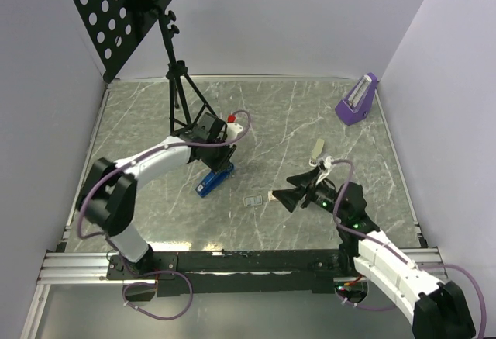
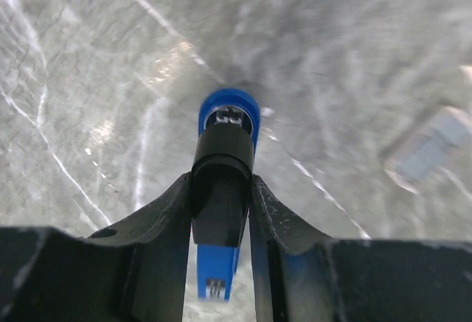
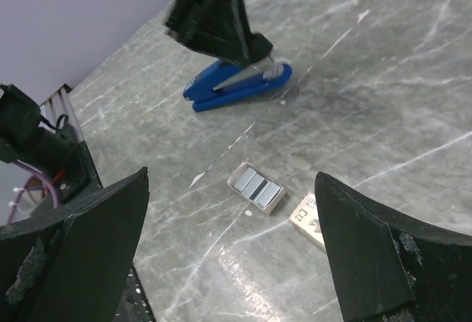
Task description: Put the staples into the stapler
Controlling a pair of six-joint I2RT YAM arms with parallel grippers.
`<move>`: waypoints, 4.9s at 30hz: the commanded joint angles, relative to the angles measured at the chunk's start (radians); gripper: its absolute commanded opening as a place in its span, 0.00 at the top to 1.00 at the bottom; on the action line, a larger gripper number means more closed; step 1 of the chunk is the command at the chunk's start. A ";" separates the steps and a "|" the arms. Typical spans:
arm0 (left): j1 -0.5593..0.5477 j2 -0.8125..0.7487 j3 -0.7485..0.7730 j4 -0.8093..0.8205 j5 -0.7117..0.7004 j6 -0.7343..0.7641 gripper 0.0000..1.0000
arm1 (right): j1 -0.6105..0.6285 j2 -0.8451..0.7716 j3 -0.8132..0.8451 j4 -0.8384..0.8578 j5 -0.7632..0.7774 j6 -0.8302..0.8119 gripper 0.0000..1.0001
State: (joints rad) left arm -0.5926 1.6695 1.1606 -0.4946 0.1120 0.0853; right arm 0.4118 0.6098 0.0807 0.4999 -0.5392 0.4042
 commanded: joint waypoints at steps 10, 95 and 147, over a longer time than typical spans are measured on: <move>-0.004 -0.369 -0.097 0.168 0.347 0.057 0.99 | 0.038 0.414 0.247 0.307 -0.189 -0.045 0.00; -0.064 -0.826 -0.281 0.502 0.221 -0.185 0.01 | 0.036 0.194 0.422 0.020 0.114 0.263 1.00; -0.230 -0.393 -0.047 0.395 0.261 -0.234 0.99 | 0.136 0.197 0.378 0.068 0.266 0.234 0.85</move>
State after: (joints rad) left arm -0.8085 1.3304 1.1110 -0.1463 0.3321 -0.1654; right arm 0.5411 0.8490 0.4397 0.4042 -0.3344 0.5823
